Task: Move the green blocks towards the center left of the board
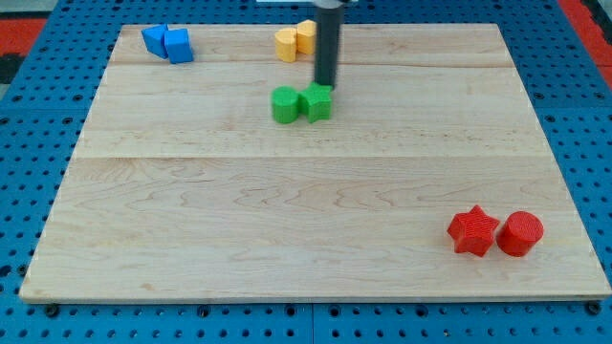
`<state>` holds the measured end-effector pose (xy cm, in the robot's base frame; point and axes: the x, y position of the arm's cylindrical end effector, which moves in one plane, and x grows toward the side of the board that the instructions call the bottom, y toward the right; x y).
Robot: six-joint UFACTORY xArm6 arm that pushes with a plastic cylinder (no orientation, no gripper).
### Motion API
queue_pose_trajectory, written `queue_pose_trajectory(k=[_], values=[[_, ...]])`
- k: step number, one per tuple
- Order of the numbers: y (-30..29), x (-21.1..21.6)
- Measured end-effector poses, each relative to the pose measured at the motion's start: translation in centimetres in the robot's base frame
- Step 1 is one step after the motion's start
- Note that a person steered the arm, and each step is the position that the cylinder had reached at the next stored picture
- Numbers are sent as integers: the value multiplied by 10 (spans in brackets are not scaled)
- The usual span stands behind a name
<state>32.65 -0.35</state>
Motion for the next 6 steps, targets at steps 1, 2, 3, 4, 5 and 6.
queue_pose_trajectory(k=[1, 2, 3, 4, 5, 6], values=[[-10, 2], [21, 2], [52, 9], [22, 32], [-59, 34], [-100, 34]])
